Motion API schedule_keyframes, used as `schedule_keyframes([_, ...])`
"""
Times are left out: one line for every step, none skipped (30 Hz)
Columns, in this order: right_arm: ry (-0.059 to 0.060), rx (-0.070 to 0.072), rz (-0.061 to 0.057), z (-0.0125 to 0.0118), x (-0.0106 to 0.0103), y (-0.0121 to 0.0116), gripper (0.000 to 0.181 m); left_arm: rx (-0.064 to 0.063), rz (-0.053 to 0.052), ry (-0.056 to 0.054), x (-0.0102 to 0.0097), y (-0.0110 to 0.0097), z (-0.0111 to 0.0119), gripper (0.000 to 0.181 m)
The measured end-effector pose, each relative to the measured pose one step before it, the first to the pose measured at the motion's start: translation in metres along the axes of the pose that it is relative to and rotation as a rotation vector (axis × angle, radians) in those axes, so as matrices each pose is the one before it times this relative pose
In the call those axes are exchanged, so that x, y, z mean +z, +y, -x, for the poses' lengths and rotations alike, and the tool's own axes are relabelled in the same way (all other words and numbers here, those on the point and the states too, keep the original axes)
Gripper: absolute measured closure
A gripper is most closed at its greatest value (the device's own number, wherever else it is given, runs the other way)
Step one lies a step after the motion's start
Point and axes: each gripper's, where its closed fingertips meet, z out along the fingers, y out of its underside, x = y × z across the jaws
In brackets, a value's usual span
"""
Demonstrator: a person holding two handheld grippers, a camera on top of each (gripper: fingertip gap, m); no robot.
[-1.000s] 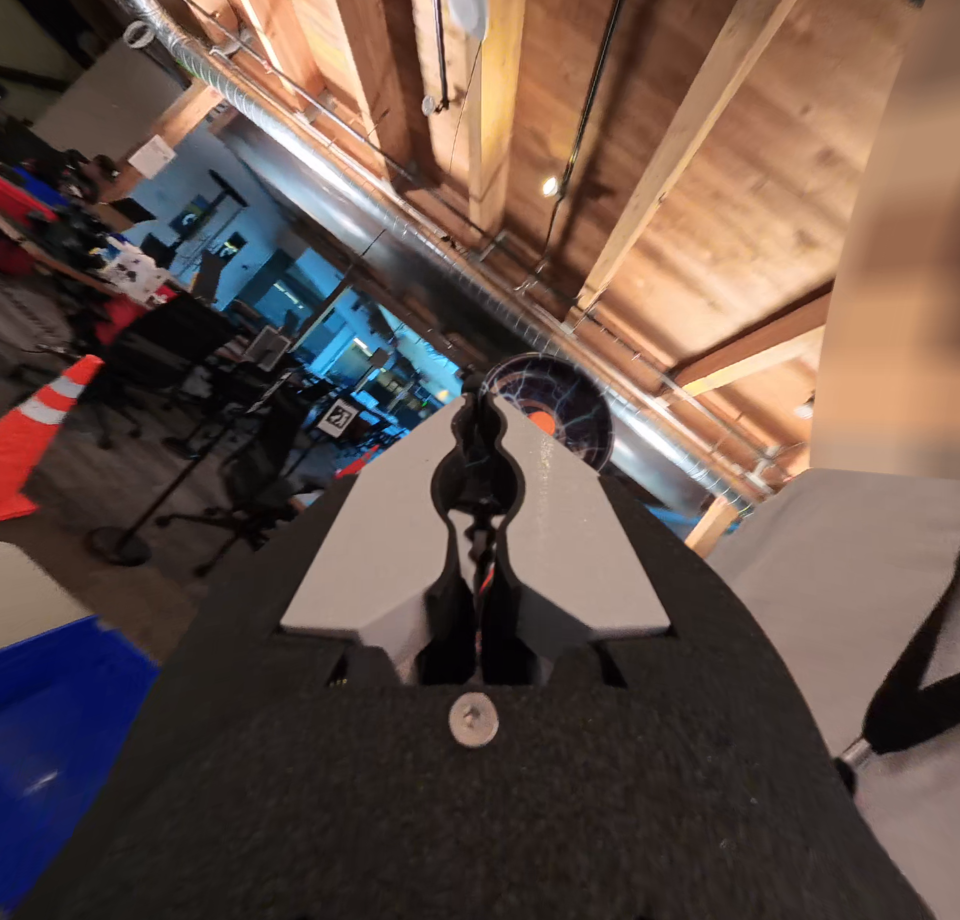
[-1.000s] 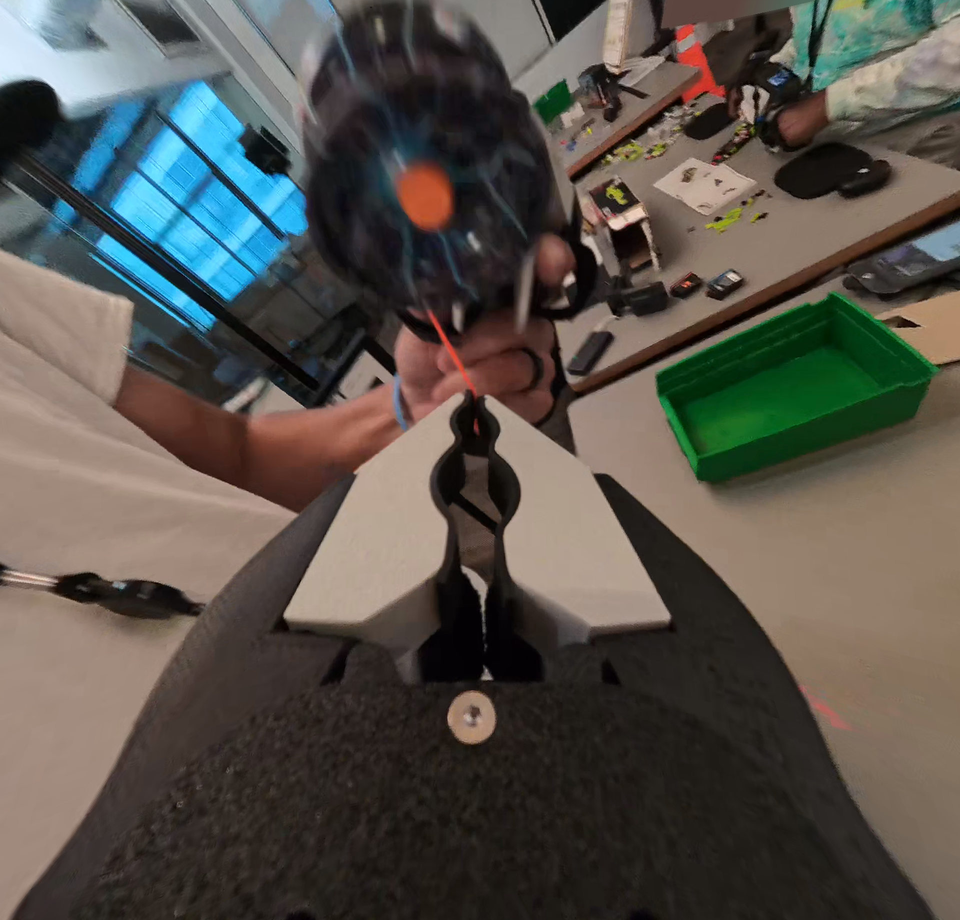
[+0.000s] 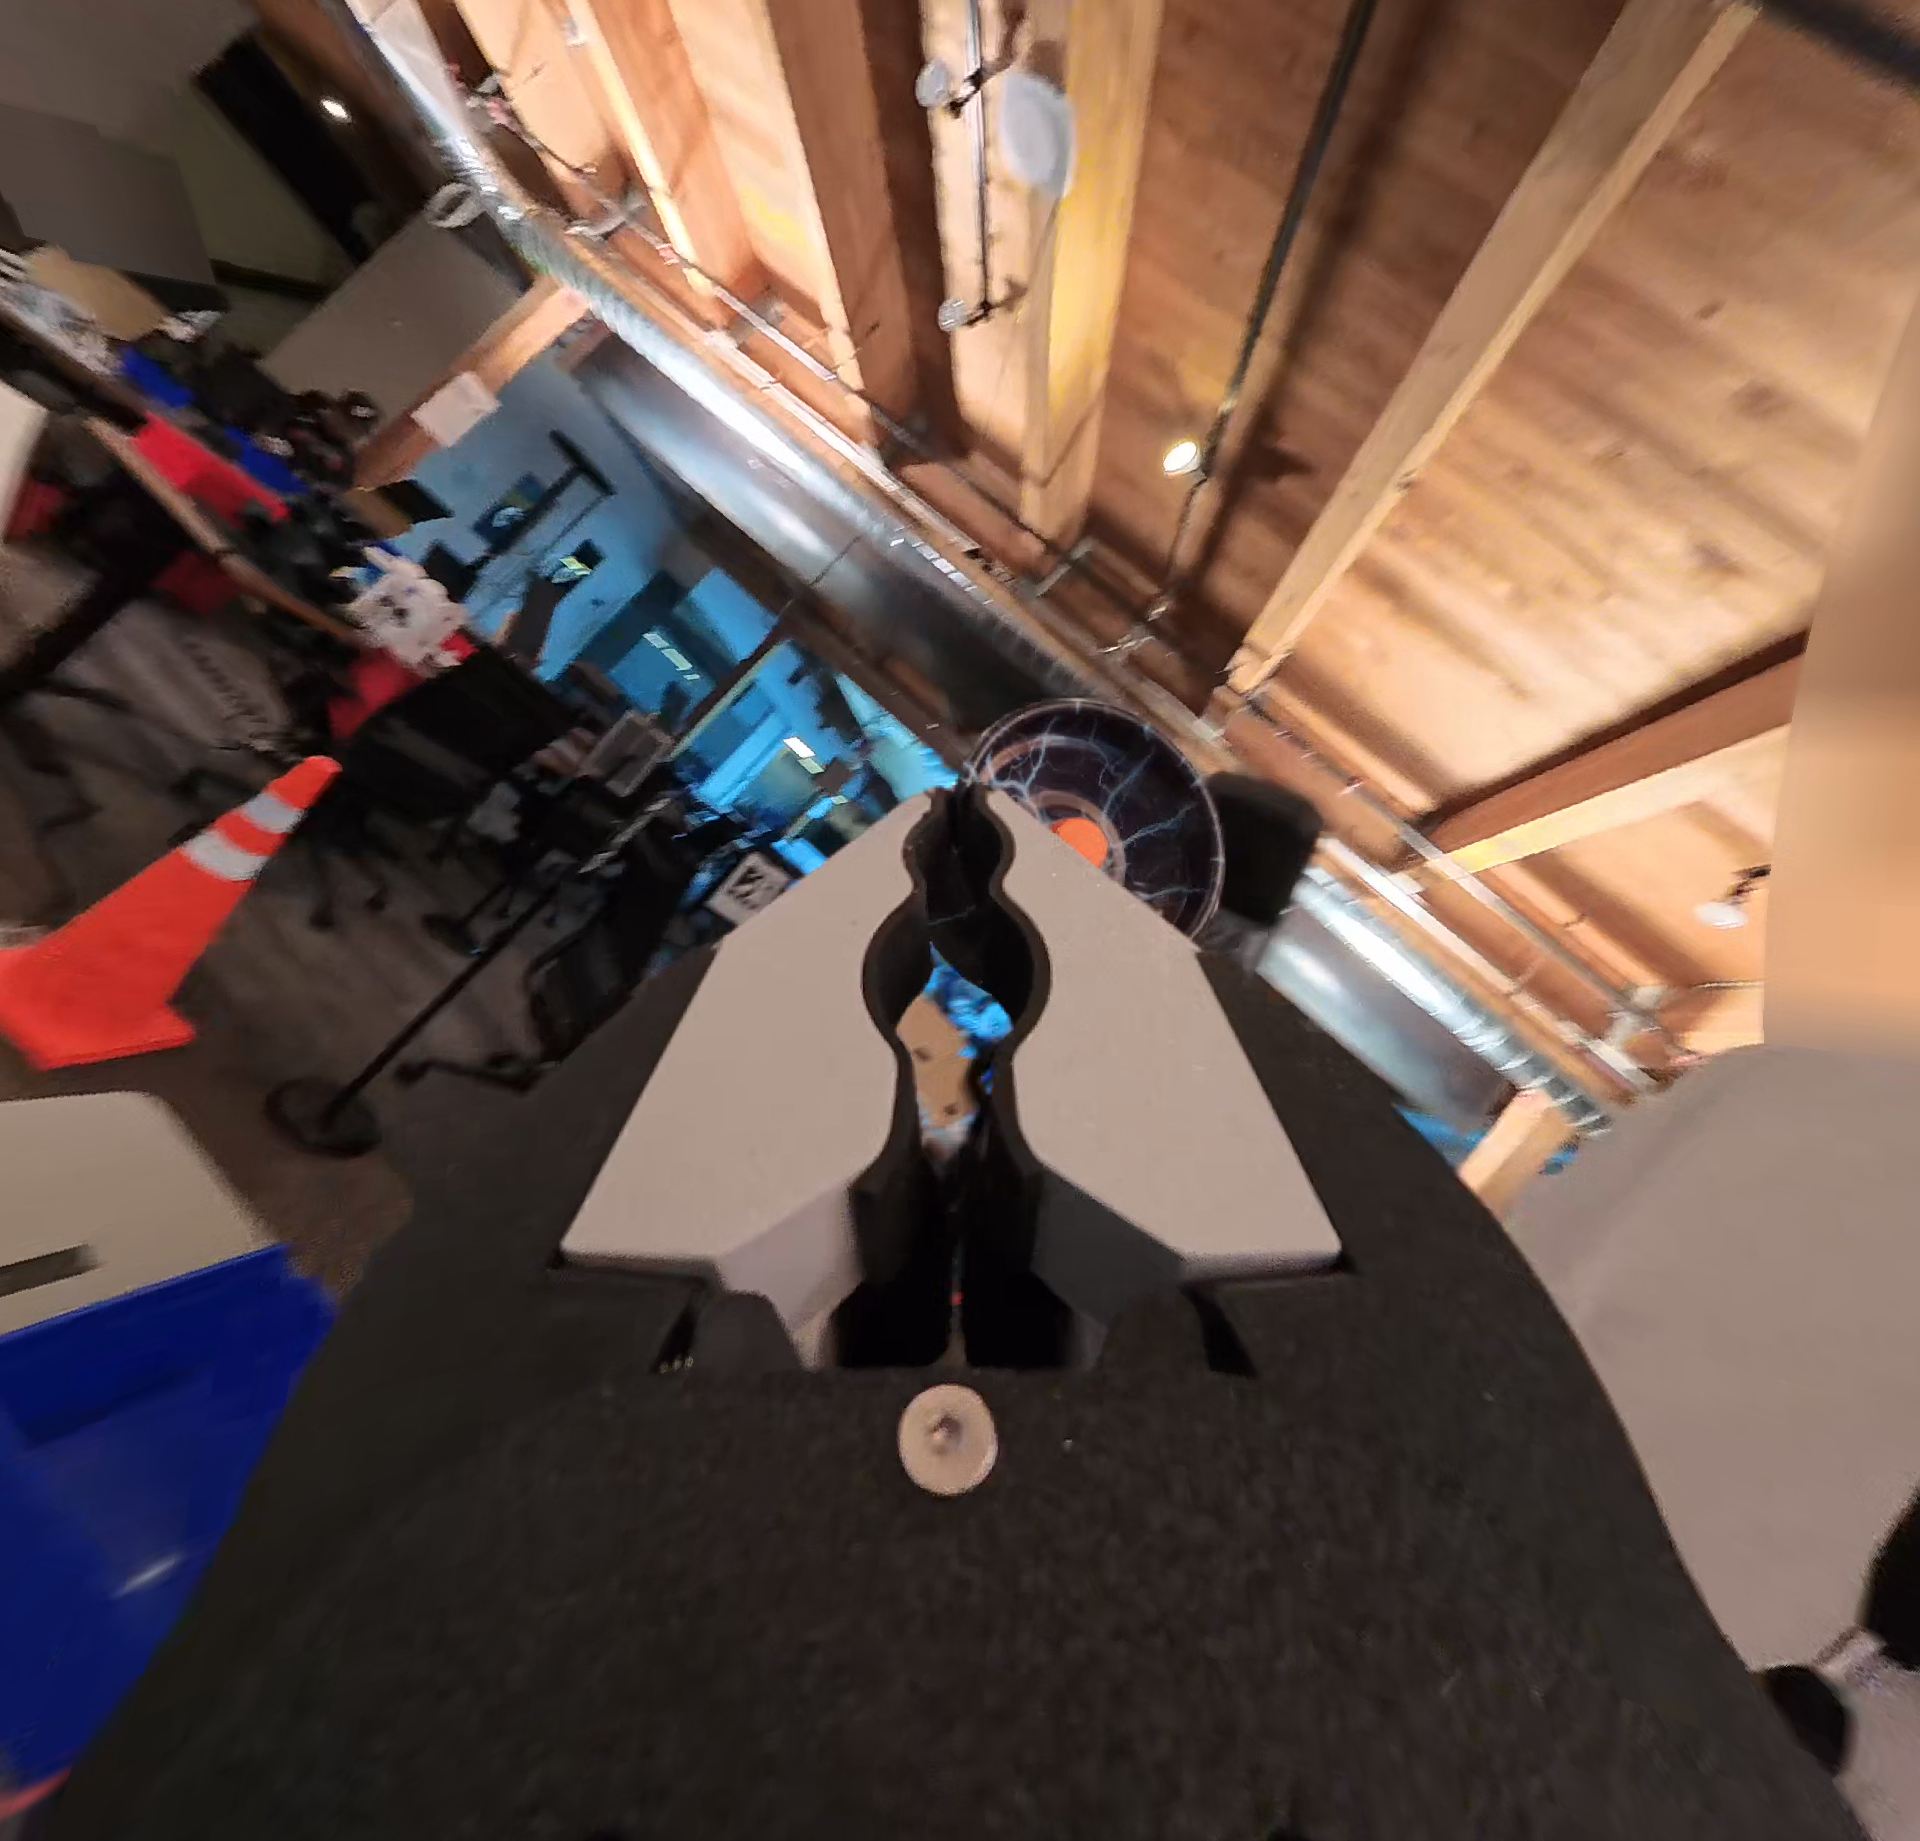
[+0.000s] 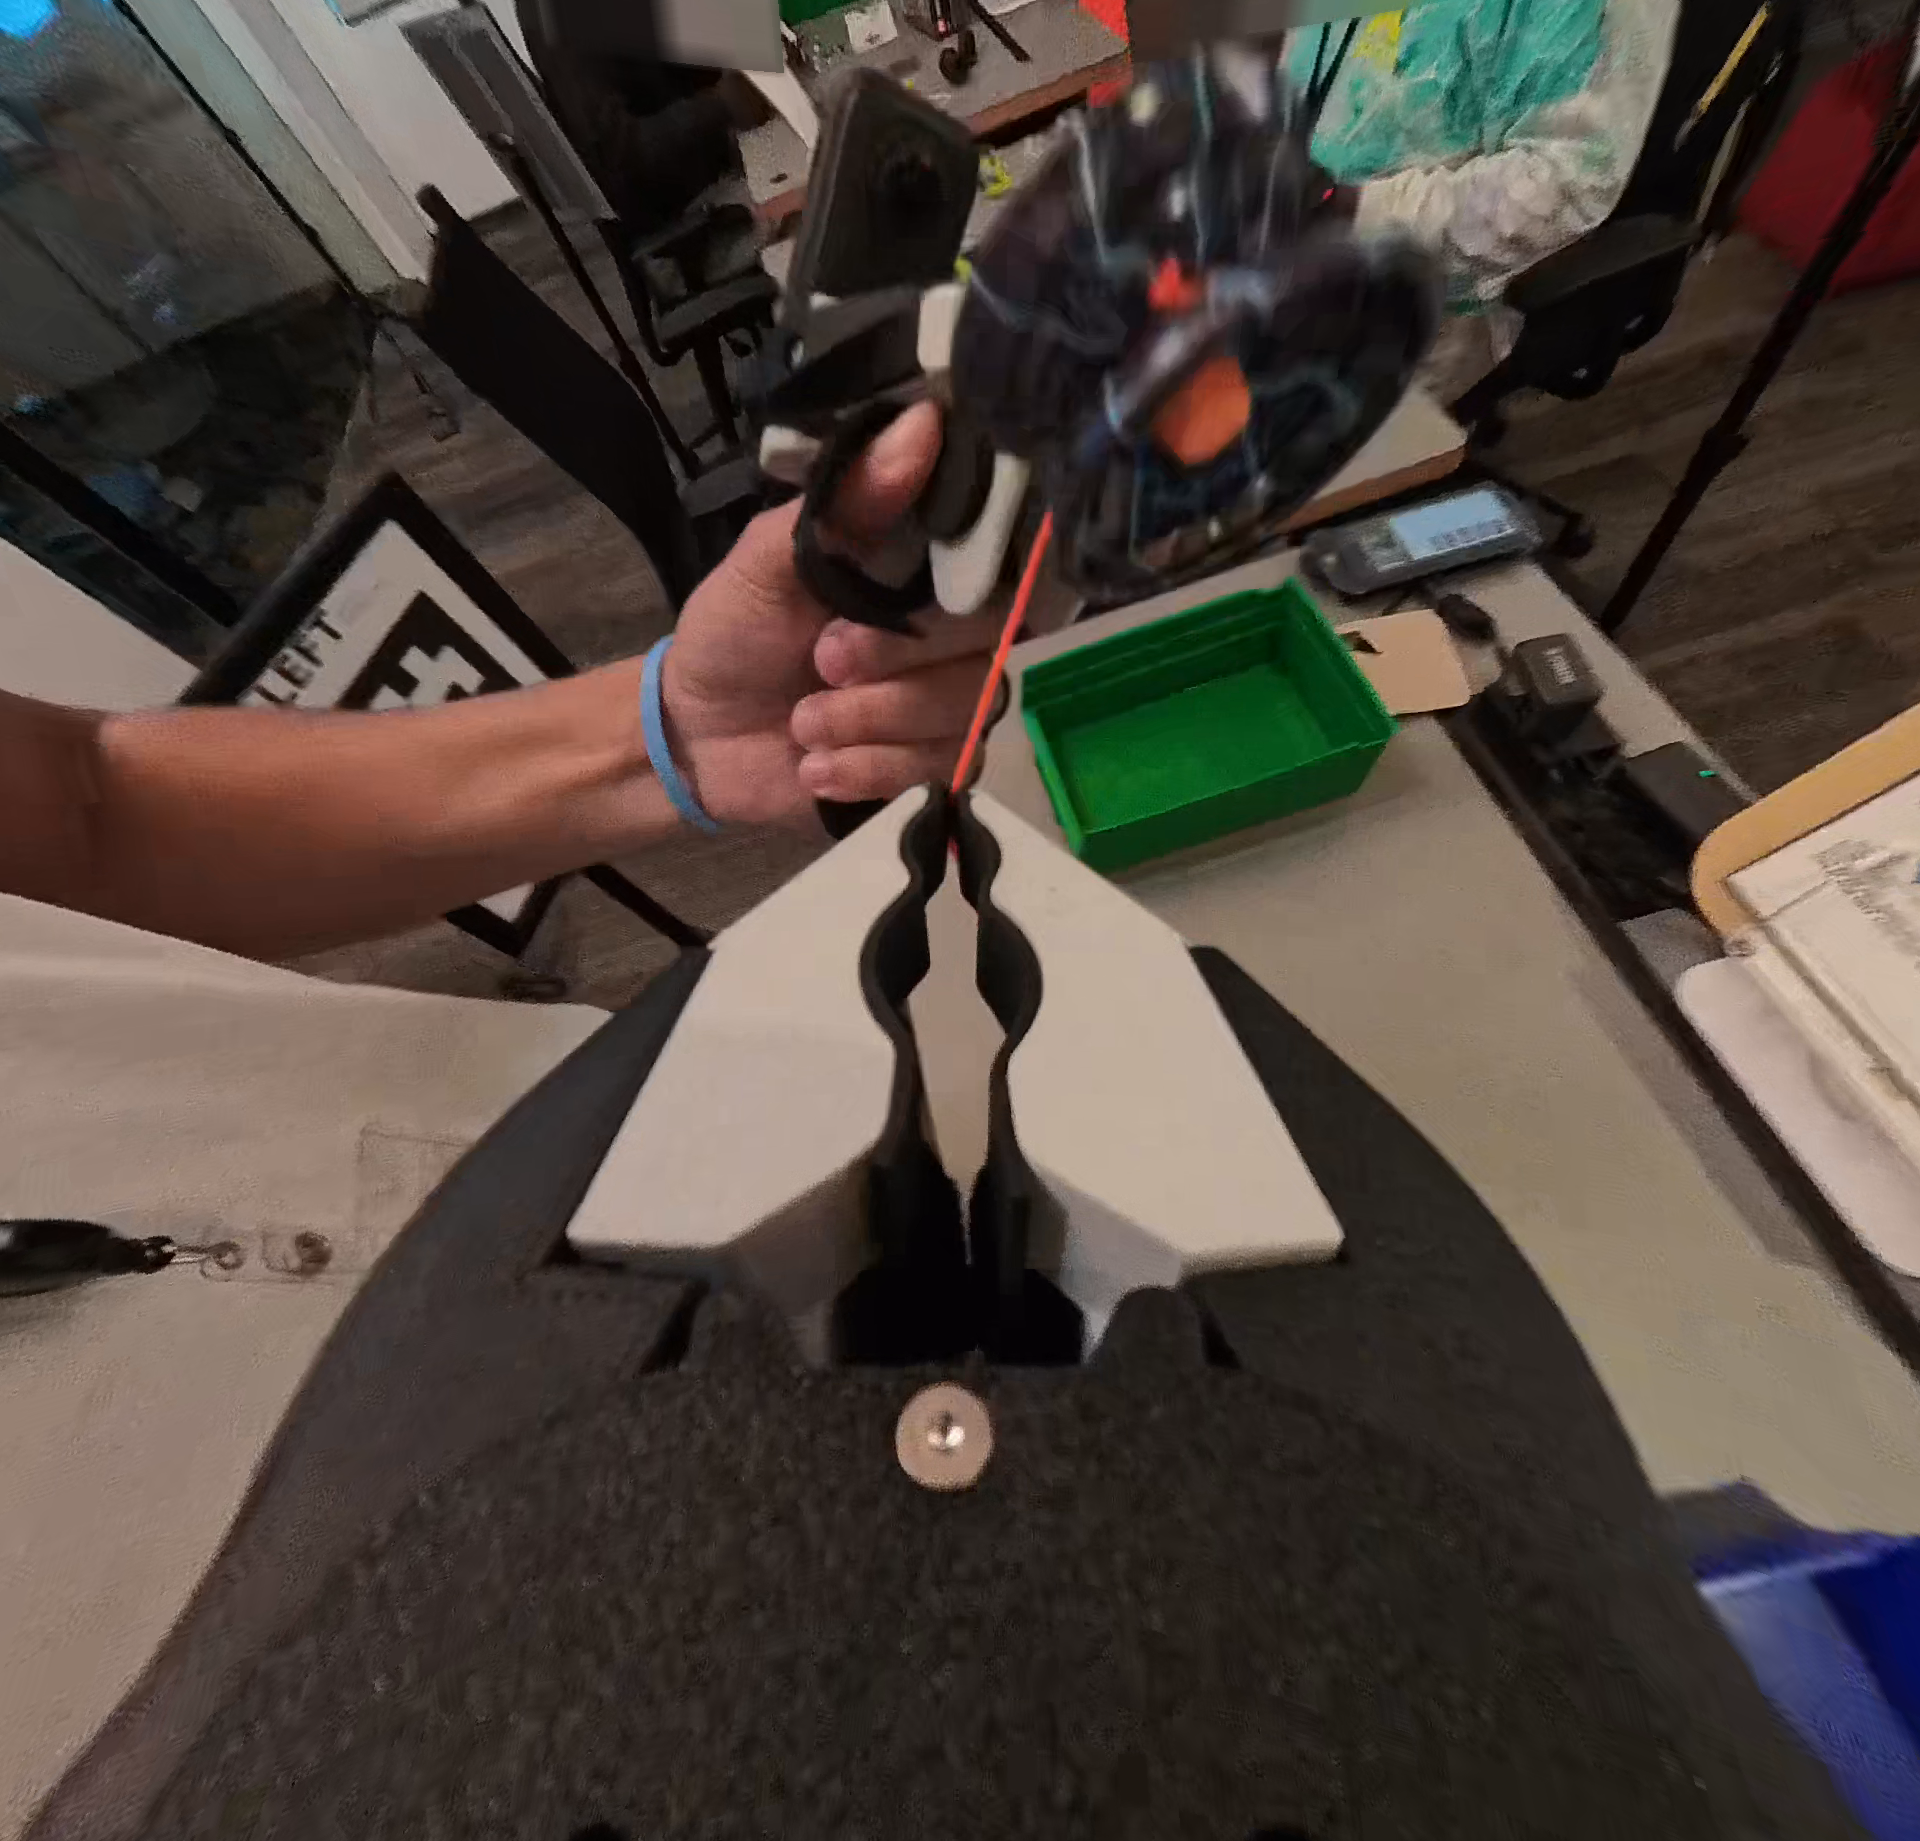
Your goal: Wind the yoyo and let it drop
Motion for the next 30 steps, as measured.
schedule_keyframes([-0.0451,0.0559,-0.0172,0.00347,0.00649,0.00611,0.181,-0.0385,-0.0142,0.0411,0.00408,0.00156,-0.00805,0.181])
schedule_keyframes([-0.0287,0.0404,-0.0227,-0.00044,0.00544,0.00508,0.181,-0.0428,-0.0104,0.0445,0.00346,0.00249,-0.00805,0.181])
schedule_keyframes([-0.0036,0.0278,-0.0247,-0.00511,0.00381,0.00412,0.181,-0.0419,-0.0011,0.0409,0.00268,0.0043,-0.00702,0.181])
schedule_keyframes([-0.0039,0.0168,-0.0429,-0.00565,0.00151,0.00004,0.181,-0.0348,0.0074,0.0267,0.00201,0.00618,-0.00467,0.181])
schedule_keyframes([-0.0144,0.0104,-0.0473,-0.00453,0.00046,-0.00159,0.181,-0.0299,0.0115,0.0236,0.00092,0.00706,-0.00399,0.181])
schedule_keyframes([-0.0096,0.0137,-0.0273,-0.00587,0.00007,0.00033,0.181,-0.0334,0.0095,0.0298,-0.00014,0.00651,-0.00463,0.181])
schedule_keyframes([0.017,0.0108,0.0045,-0.00983,0.00004,0.00387,0.181,-0.0325,0.0019,0.0297,-0.0011,0.00534,-0.00489,0.181])
schedule_keyframes([0.0263,-0.0126,0.0263,-0.01021,-0.00057,0.00466,0.181,-0.0269,0.0028,0.0238,-0.00175,0.0048,-0.00457,0.181])
schedule_keyframes([0.0187,-0.0394,-0.0005,-0.00701,-0.00228,-0.00087,0.181,-0.0128,0.016,0.0052,-0.0021,0.00643,-0.00236,0.181])
schedule_keyframes([0.0184,-0.0327,-0.0289,-0.00676,-0.00433,-0.00599,0.181,0.0043,0.0313,-0.0108,-0.00246,0.00839,-0.0002,0.181])
schedule_keyframes([0.0157,-0.0136,-0.0294,-0.00654,-0.00511,-0.00843,0.181,0.0079,0.0383,-0.015,-0.00272,0.00911,0.00065,0.181])
schedule_keyframes([0.0062,-0.0035,-0.0236,-0.00552,-0.00457,-0.00913,0.181,0.0051,0.0304,-0.0202,-0.00315,0.00778,0.00209,0.181])
schedule_keyframes([0.0037,-0.0056,-0.0195,-0.00479,-0.00448,-0.01017,0.181,0.003,0.0229,-0.0226,-0.00355,0.0063,0.00321,0.181])
schedule_keyframes([0.0074,-0.018,-0.0249,-0.00351,-0.00571,-0.01219,0.181,0.0081,0.0231,-0.0285,-0.00404,0.00536,0.00458,0.181])
schedule_keyframes([0.0098,-0.0308,-0.0299,-0.00255,-0.00591,-0.01261,0.181,0.0135,0.02,-0.0344,-0.00445,0.00423,0.00574,0.181])
schedule_keyframes([0.011,-0.0402,-0.0195,-0.00164,-0.00432,-0.01156,0.181,0.0136,0.0163,-0.0299,-0.00444,0.00288,0.00538,0.181])
schedule_keyframes([0.0152,-0.0397,-0.0135,-0.00175,-0.00443,-0.01138,0.181,0.0227,0.0162,-0.04,-0.00438,0.00228,0.00679,0.181])
schedule_keyframes([-0.0078,-0.0278,-0.0146,0.00368,-0.00377,-0.01116,0.181,0.0312,0.0164,-0.0513,-0.00406,0.00131,0.00884,0.181])
schedule_keyframes([-0.0314,-0.0097,-0.0005,0.00754,-0.00339,-0.00909,0.181,0.0318,0.0116,-0.0447,-0.00376,-0.00045,0.00861,0.181])
schedule_keyframes([-0.0125,0.002,0.0172,0.00577,-0.00148,-0.00719,0.181,0.0301,-0.0021,-0.0419,-0.0036,-0.00328,0.00916,0.181])
schedule_keyframes([0.0007,0.002,0.0216,0.00584,-0.00136,-0.0041,0.181,0.0194,-0.0157,-0.0364,-0.00333,-0.00613,0.00919,0.181])
schedule_keyframes([-0.0146,-0.0003,0.0121,0.00985,-0.00095,-0.00444,0.181,0.0069,-0.0263,-0.0242,-0.00275,-0.00828,0.00831,0.181])
schedule_keyframes([-0.0188,0.0044,0.0093,0.01198,-0.00025,-0.00411,0.181,0.0068,-0.0327,-0.0188,-0.00182,-0.00949,0.00714,0.181])
schedule_keyframes([-0.0141,0.0038,0.0169,0.01126,0.00035,-0.00126,0.181,0.009,-0.0332,-0.02,-0.00064,-0.00986,0.00627,0.181])
schedule_keyframes([-0.0109,0.0057,0.0172,0.01051,0.001,0.00066,0.181,0.0099,-0.0363,-0.0143,0.00085,-0.01051,0.00407,0.181])
schedule_keyframes([-0.0096,0.0125,0.0219,0.00924,0.00261,0.00381,0.181,0.0066,-0.0398,-0.0072,0.00213,-0.01099,0.00168,0.181])
schedule_keyframes([-0.013,0.0216,0.017,0.00841,0.00354,0.00533,0.181,0.0011,-0.0395,0.0005,0.00309,-0.01041,-0.00032,0.181])
schedule_keyframes([-0.0137,0.0278,0.0087,0.0063,0.00496,0.00681,0.181,-0.0056,-0.0384,0.0117,0.00393,-0.00943,-0.00269,0.181])
schedule_keyframes([-0.0084,0.0296,0.0081,0.00395,0.00624,0.00925,0.181,-0.0123,-0.0348,0.0211,0.00466,-0.0077,-0.00449,0.181])
schedule_keyframes([-0.006,0.0273,0.0168,0.00103,0.00733,0.01258,0.181,-0.0175,-0.028,0.0266,0.00505,-0.00553,-0.0058,0.181])
